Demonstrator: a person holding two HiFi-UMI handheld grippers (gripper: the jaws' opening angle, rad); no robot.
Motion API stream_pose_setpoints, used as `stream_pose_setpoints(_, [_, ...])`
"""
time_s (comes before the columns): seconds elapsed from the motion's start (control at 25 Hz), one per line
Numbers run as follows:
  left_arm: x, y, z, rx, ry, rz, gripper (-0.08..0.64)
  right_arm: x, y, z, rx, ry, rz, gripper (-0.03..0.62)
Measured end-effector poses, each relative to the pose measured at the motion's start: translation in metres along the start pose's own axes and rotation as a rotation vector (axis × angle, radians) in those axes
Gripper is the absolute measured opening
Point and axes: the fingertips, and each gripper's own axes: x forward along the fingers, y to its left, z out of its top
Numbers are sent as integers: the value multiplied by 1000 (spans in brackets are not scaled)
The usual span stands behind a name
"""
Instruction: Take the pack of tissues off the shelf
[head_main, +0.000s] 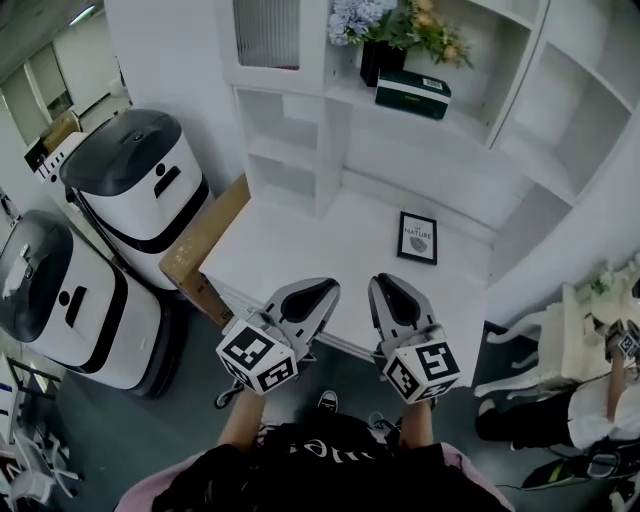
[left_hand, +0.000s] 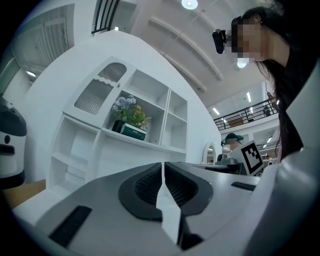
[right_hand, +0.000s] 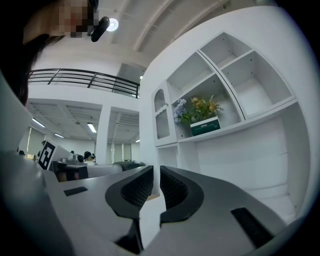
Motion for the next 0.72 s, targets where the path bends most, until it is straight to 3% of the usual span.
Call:
stream_pose_setpoints(0.36, [59, 32, -6, 37, 21, 10, 26, 35, -59, 0, 16, -1, -6, 71])
stream_pose_setpoints(0.72, [83, 67, 8, 98, 33, 24, 27, 57, -86, 9, -2, -1, -26, 71])
